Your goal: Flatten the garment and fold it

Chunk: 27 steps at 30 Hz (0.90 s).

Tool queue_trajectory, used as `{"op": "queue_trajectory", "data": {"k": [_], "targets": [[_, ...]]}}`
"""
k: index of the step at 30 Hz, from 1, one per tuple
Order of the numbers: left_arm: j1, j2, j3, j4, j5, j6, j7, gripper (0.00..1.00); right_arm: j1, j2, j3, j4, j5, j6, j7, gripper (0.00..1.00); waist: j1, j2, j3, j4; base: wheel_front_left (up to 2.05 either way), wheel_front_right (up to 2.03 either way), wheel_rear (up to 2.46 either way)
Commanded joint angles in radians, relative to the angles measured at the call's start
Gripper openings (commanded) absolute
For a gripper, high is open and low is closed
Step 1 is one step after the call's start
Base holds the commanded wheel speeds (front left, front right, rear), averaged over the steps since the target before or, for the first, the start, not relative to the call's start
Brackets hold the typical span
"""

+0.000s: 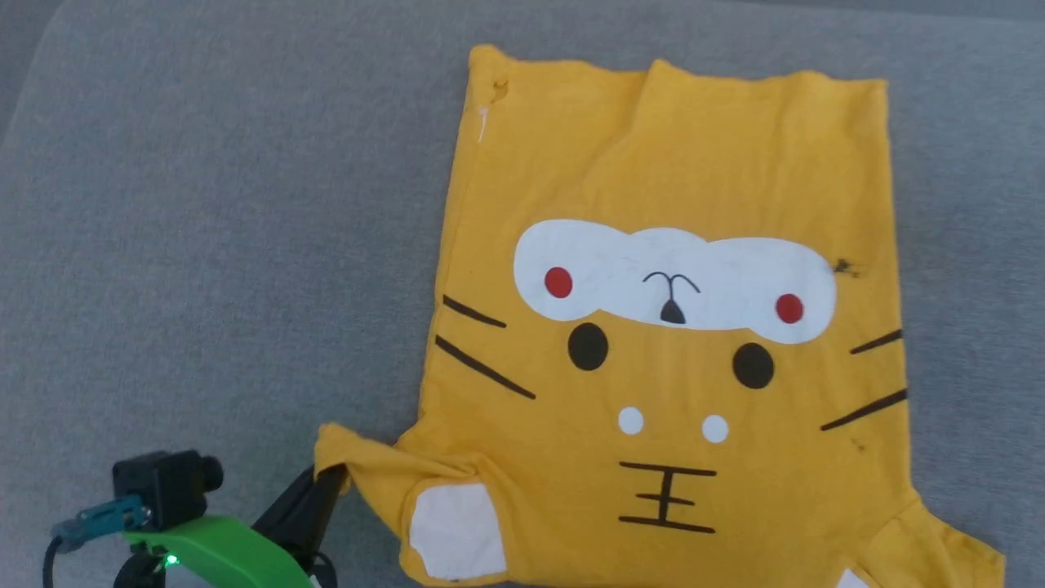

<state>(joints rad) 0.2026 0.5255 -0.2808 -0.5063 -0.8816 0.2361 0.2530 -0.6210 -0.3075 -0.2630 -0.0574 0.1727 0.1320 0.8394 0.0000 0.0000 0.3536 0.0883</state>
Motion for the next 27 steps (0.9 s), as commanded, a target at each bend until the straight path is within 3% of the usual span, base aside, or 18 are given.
{"op": "queue_trajectory", "data": {"k": [1,9,18,19,20,27], "targets": [[-0.03,-0.012,-0.009,-0.005,0.014,-0.011,-0.002,0.0,-0.041,0.001,0.007,0.039,-0.029,-0.001,0.007,1.0,0.0,0.0,0.101,0.09,0.0,0.0,0.0],[-0.084,-0.041,-0.038,0.023,0.021,-0.03,-0.012,0.0,-0.136,0.012,-0.008,0.209,-0.12,-0.001,0.008,1.0,0.0,0.0,0.175,0.167,0.0,0.0,0.0],[-0.12,-0.065,-0.06,0.063,0.022,-0.054,-0.028,0.0,-0.149,0.009,-0.065,0.278,-0.157,-0.001,-0.011,1.0,0.0,0.0,0.221,0.208,0.0,0.0,0.0],[-0.121,-0.065,-0.061,0.067,0.023,-0.054,-0.029,0.0,-0.151,0.01,-0.07,0.285,-0.157,-0.001,-0.013,0.55,0.0,0.0,0.224,0.208,0.0,0.0,0.0],[-0.122,-0.065,-0.06,0.07,0.024,-0.055,-0.03,0.0,-0.153,0.011,-0.071,0.288,-0.158,-0.001,-0.016,0.0,0.0,0.0,0.225,0.206,0.0,0.0,0.0],[-0.123,-0.057,-0.051,0.077,0.031,-0.055,-0.042,0.0,-0.145,0.004,-0.079,0.287,-0.141,-0.001,-0.065,0.0,0.0,0.0,0.196,0.16,0.0,0.0,0.0]]}}
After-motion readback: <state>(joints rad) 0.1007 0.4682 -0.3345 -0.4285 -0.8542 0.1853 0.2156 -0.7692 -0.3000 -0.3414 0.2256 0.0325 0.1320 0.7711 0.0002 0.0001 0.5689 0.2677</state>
